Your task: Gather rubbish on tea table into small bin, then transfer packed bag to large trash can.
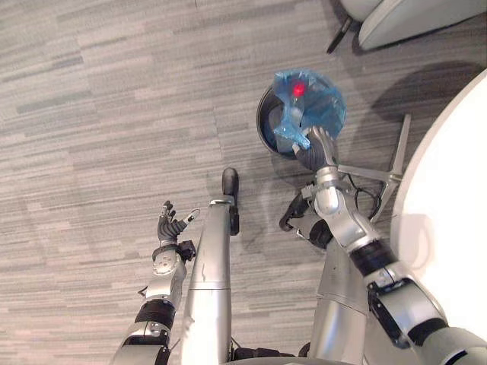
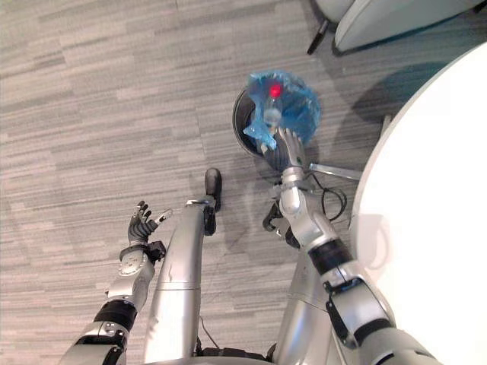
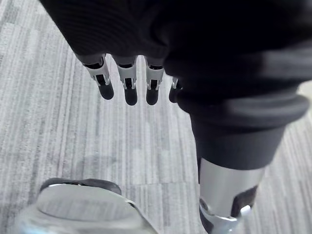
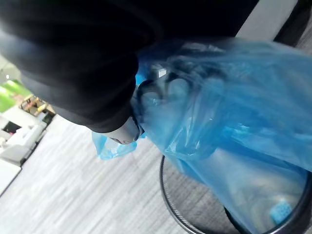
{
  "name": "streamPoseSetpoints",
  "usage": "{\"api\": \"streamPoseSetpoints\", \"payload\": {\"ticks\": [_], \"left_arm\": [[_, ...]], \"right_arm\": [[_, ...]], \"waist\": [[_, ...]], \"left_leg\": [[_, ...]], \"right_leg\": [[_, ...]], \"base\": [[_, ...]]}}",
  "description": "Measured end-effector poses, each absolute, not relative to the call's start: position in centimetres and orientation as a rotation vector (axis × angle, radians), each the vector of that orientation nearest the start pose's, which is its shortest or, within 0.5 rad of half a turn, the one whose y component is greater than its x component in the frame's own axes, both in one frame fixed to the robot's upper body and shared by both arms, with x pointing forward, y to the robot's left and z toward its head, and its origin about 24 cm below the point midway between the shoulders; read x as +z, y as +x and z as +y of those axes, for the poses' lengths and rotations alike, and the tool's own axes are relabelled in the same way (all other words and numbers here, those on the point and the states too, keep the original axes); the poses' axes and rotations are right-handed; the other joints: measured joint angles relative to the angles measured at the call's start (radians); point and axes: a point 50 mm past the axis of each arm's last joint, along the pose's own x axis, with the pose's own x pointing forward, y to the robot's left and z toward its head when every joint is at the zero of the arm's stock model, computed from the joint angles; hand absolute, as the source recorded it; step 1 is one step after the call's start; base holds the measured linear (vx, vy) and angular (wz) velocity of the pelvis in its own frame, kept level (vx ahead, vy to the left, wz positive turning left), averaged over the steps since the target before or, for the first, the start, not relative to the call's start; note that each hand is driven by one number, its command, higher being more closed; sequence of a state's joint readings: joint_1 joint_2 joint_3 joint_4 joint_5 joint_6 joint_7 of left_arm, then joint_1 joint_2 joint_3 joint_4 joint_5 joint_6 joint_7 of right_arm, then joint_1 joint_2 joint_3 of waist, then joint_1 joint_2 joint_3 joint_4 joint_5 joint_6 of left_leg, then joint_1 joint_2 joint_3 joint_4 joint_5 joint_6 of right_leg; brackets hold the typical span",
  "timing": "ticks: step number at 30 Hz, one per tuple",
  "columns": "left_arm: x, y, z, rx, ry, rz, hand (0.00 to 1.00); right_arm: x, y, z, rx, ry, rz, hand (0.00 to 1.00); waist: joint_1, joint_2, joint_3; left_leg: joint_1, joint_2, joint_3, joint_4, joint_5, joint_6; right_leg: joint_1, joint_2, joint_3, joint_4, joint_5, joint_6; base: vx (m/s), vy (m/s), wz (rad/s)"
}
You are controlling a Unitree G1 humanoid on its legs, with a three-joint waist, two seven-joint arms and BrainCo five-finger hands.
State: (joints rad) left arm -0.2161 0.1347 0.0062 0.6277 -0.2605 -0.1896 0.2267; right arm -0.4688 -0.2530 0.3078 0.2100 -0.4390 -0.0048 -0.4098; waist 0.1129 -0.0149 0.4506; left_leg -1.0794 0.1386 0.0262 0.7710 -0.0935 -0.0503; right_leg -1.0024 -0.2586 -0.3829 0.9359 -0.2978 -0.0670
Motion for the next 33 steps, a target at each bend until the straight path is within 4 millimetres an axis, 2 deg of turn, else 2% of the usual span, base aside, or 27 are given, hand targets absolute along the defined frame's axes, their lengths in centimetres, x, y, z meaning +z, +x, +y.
{"api": "streamPoseSetpoints", "payload": {"ticks": [2, 3, 7, 10, 14, 20, 25, 29, 33], "left_arm": [[-2.9, 27.1, 18.7, 0.264, -0.074, 0.251, 0.00], [-3.2, 26.7, 18.5, 0.256, -0.063, 0.260, 0.00], [-4.6, 25.0, 17.7, 0.208, -0.050, 0.314, 0.00], [-5.8, 23.3, 17.5, 0.198, -0.042, 0.365, 0.00], [-6.9, 21.8, 17.5, 0.177, -0.015, 0.414, 0.00], [-8.1, 19.7, 18.1, 0.154, 0.042, 0.473, 0.00], [-8.6, 18.0, 18.1, 0.114, 0.077, 0.503, 0.00], [-8.0, 17.3, 17.4, 0.068, 0.058, 0.478, 0.00], [-6.7, 17.4, 17.1, 0.047, 0.039, 0.414, 0.00]], "right_arm": [[12.0, 31.7, -11.4, -0.087, -0.676, -0.442, 1.00], [11.5, 31.2, -11.1, -0.076, -0.652, -0.437, 1.00], [10.3, 28.9, -10.7, -0.035, -0.561, -0.410, 1.00], [9.0, 27.6, -10.4, -0.007, -0.515, -0.370, 1.00], [8.0, 27.1, -10.5, 0.033, -0.503, -0.327, 1.00], [5.5, 25.8, -12.2, 0.057, -0.511, -0.210, 1.00], [4.8, 25.2, -12.4, 0.106, -0.490, -0.172, 1.00], [4.5, 25.1, -12.5, 0.140, -0.423, -0.139, 1.00], [4.4, 25.0, -12.9, 0.155, -0.364, -0.114, 1.00]], "waist": [[-0.006, -0.001, -0.002], [-0.019, -0.001, -0.002], [-0.023, -0.011, -0.015], [-0.027, -0.034, -0.063], [-0.044, -0.048, -0.116], [-0.047, -0.046, -0.203], [-0.049, -0.036, -0.267], [-0.051, -0.012, -0.312], [-0.048, -0.004, -0.339]], "left_leg": [[0.059, 0.001, 0.006, -0.028, 0.002, -0.002], [0.112, 0.001, 0.009, -0.055, 0.002, -0.003], [0.288, -0.001, 0.035, -0.150, 0.003, -0.004], [0.409, -0.015, 0.049, -0.241, 0.017, -0.002], [0.531, -0.034, 0.052, -0.377, 0.057, -0.004], [0.756, -0.054, 0.058, -0.623, 0.141, -0.006], [0.884, -0.054, 0.064, -0.766, 0.186, -0.014], [0.941, -0.053, 0.064, -0.803, 0.187, -0.014], [0.979, -0.054, 0.064, -0.826, 0.187, -0.014]], "right_leg": [[0.058, 0.008, 0.000, -0.035, 0.013, -0.002], [0.110, 0.014, -0.003, -0.066, 0.017, 0.003], [0.275, 0.030, 0.001, -0.164, 0.035, 0.025], [0.381, 0.036, 0.001, -0.239, 0.045, 0.040], [0.483, 0.048, -0.002, -0.346, 0.075, 0.053], [0.671, 0.082, -0.017, -0.535, 0.130, 0.073], [0.778, 0.116, -0.023, -0.647, 0.164, 0.082], [0.854, 0.139, -0.026, -0.735, 0.197, 0.093], [0.898, 0.150, -0.025, -0.771, 0.208, 0.098]], "base": [[0.04, -0.015, -0.06], [0.05, -0.009, -0.04], [0.10, -0.029, -0.07], [0.12, -0.024, 0.00], [0.13, -0.009, 0.02], [0.13, 0.010, -0.01], [0.10, 0.020, -0.04], [0.06, 0.020, -0.03], [0.01, 0.005, 0.00]]}}
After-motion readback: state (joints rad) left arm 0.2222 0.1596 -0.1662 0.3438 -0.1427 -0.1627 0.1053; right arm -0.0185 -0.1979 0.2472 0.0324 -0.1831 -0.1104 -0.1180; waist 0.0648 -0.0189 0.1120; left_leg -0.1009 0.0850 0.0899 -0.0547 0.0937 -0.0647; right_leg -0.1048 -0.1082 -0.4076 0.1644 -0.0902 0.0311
